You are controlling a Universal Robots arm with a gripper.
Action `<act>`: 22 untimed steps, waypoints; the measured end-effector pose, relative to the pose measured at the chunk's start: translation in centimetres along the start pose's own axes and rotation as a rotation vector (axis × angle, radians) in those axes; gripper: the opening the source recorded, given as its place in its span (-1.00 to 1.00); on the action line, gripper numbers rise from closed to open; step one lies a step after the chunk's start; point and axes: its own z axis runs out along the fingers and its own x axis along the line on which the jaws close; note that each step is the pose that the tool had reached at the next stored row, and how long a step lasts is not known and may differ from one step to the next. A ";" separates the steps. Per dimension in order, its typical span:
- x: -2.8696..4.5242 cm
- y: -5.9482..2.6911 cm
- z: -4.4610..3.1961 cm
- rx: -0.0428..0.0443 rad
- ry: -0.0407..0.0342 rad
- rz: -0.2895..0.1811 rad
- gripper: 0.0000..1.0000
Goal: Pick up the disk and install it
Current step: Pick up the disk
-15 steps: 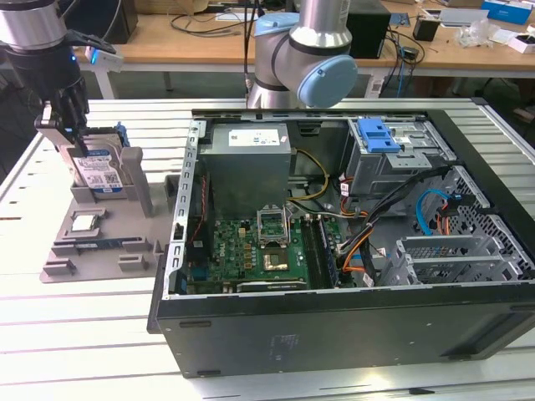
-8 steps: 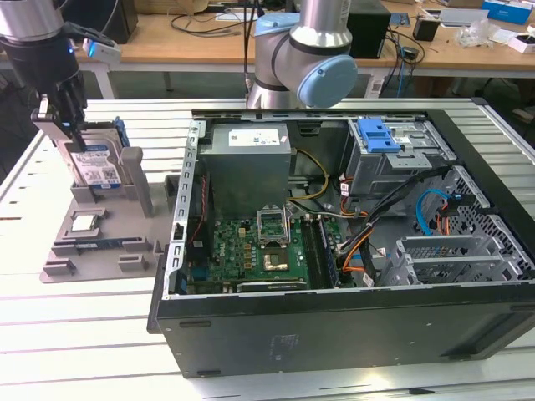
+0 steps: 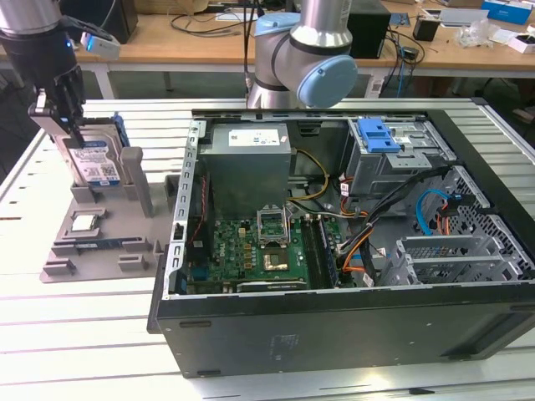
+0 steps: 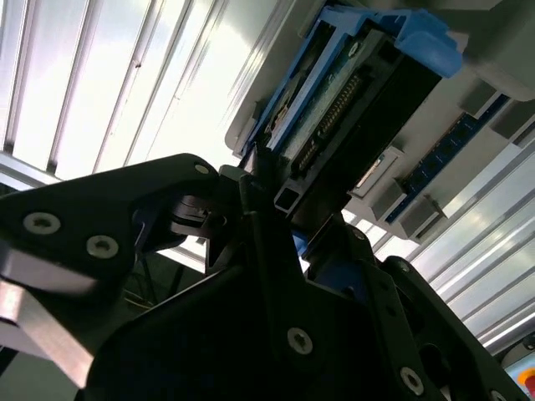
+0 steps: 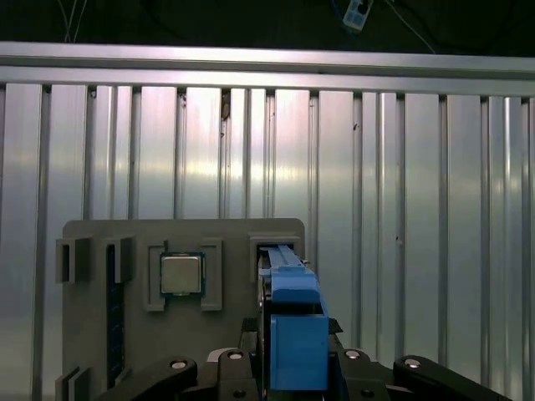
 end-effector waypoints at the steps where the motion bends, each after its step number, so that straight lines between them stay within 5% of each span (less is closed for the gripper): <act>1: 0.00 0.00 -0.11 0.0000 0.0000 0.000 -0.26; 22: -0.22 0.27 -6.03 0.0000 0.0000 0.000 -0.26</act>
